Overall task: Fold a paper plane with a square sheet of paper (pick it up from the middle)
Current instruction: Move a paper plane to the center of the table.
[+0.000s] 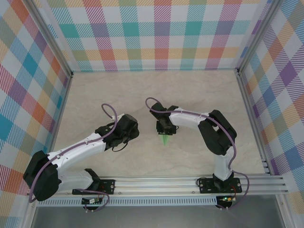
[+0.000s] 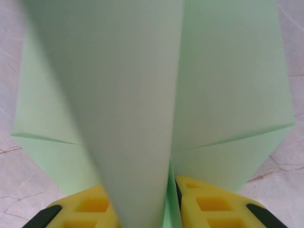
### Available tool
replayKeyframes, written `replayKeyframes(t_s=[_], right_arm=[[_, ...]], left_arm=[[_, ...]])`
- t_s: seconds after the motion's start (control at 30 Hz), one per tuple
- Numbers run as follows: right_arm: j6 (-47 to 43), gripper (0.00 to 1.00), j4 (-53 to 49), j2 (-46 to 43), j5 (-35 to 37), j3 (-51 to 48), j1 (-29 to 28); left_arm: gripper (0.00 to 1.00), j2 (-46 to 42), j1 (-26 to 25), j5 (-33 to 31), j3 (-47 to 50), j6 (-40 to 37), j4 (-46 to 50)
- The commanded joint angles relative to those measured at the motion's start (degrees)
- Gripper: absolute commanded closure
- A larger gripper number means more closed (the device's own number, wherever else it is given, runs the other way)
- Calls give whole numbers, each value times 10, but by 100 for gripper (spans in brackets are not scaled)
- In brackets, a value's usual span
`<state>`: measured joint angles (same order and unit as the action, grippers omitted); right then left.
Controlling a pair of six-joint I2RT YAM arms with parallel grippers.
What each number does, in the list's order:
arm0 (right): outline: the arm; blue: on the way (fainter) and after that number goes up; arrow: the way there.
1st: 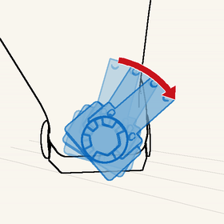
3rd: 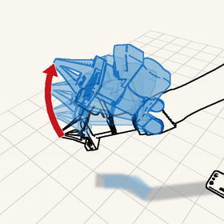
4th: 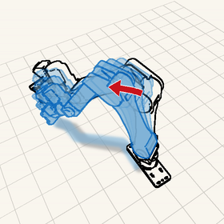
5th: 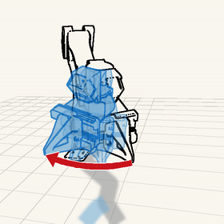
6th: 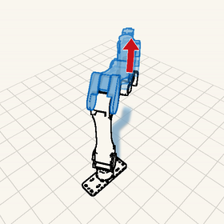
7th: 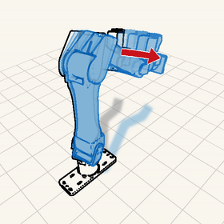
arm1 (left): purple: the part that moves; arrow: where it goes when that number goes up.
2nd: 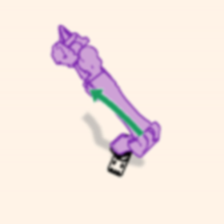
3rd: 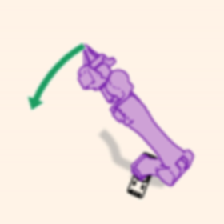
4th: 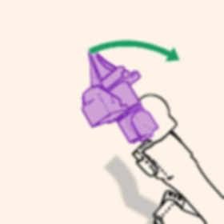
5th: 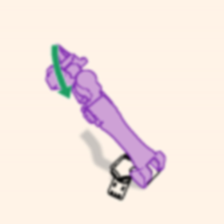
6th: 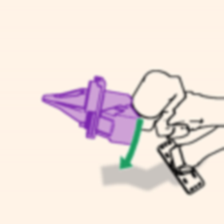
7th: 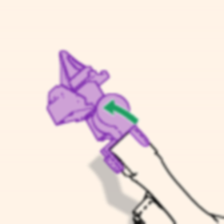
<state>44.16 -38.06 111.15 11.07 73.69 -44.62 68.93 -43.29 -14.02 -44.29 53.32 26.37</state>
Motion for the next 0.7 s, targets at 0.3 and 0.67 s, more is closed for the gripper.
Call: replayKeyframes(t_s=[0.3, 0.67], right_arm=[[-33, 52, -56, -156, 24, -15, 3], [-41, 19, -57, -414, 259, -129, 11]], left_arm=[[56, -13, 4, 0, 5, -9, -12], [52, -14, 4, -18, 4, -27, -10]])
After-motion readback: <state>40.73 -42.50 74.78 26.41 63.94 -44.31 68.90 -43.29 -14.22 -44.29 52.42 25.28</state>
